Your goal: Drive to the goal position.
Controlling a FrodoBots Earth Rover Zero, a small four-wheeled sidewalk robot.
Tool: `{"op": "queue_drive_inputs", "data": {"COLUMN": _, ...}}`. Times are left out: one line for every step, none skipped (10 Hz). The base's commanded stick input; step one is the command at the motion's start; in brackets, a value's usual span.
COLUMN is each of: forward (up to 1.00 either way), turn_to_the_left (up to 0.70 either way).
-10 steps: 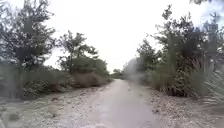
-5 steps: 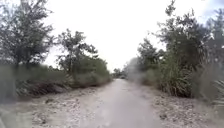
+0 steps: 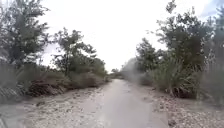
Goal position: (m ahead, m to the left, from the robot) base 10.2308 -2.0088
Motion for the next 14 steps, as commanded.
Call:
{"op": "queue_drive_inputs", "data": {"forward": 0.45, "turn_to_the_left": 0.00}}
{"op": "queue_drive_inputs", "data": {"forward": 0.45, "turn_to_the_left": 0.00}}
{"op": "queue_drive_inputs", "data": {"forward": 0.45, "turn_to_the_left": 0.00}}
{"op": "queue_drive_inputs", "data": {"forward": 0.45, "turn_to_the_left": 0.00}}
{"op": "queue_drive_inputs", "data": {"forward": 0.45, "turn_to_the_left": 0.00}}
{"op": "queue_drive_inputs", "data": {"forward": 0.45, "turn_to_the_left": 0.00}}
{"op": "queue_drive_inputs", "data": {"forward": 0.45, "turn_to_the_left": 0.00}}
{"op": "queue_drive_inputs", "data": {"forward": 0.45, "turn_to_the_left": 0.00}}
{"op": "queue_drive_inputs", "data": {"forward": 0.45, "turn_to_the_left": 0.00}}
{"op": "queue_drive_inputs", "data": {"forward": 0.45, "turn_to_the_left": 0.00}}
{"op": "queue_drive_inputs", "data": {"forward": 0.45, "turn_to_the_left": 0.00}}
{"op": "queue_drive_inputs", "data": {"forward": 0.45, "turn_to_the_left": 0.00}}
{"op": "queue_drive_inputs", "data": {"forward": 0.45, "turn_to_the_left": 0.00}}
{"op": "queue_drive_inputs", "data": {"forward": 0.45, "turn_to_the_left": 0.00}}
